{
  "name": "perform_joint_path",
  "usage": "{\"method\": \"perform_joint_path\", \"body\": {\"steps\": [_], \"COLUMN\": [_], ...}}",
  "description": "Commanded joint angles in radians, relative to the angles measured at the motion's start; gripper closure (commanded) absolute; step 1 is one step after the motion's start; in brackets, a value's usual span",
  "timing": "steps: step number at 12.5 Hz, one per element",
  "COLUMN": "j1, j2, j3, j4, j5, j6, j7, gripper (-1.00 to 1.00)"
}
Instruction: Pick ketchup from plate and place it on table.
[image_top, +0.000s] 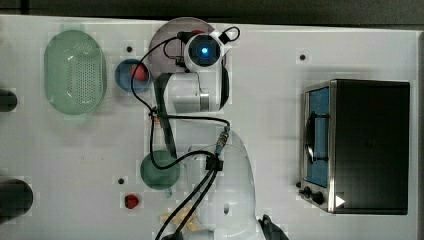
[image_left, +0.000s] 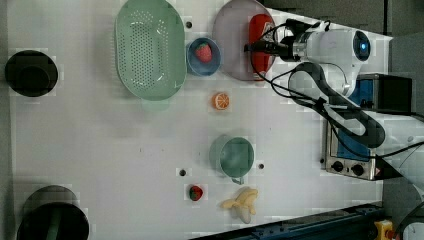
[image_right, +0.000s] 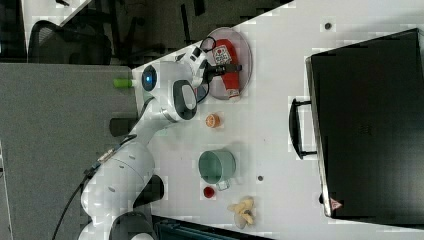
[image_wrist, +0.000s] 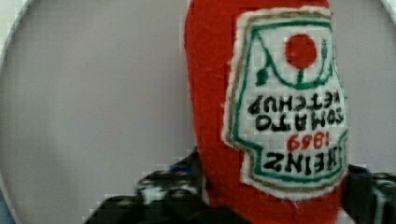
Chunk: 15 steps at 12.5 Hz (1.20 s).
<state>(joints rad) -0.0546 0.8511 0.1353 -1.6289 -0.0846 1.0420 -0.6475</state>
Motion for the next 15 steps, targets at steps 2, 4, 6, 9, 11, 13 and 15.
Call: {"method": "perform_joint_path", "body": {"steps": [2,4,6,9,11,13,15], "j1": [-0.006,-0.006,-0.006,-0.018,-0.029,-0.045,-0.067], "j2": [-0.008,-0.02,-0.051,-0.136,-0.209,-0.291,-0.371], "j3": [0.014,0.015,0.016,0.016,0.015,0.012,0.006], "j4": [0.04,0.061,0.092,0.138,0.142,0.139,0.124], "j5": [-0.001,-0.001,0.001,0.008,0.056,0.104,0.106], "j6": [-0.001,-0.002,-0.025,-0.193,-0.337,-0.471,-0.612], "j7": [-0.043,-0.033,0.008,0.061,0.061,0.061,0.061], "gripper": [-0.24,-0.24,-0.24,-0.24,-0.24,-0.24,-0.24]}}
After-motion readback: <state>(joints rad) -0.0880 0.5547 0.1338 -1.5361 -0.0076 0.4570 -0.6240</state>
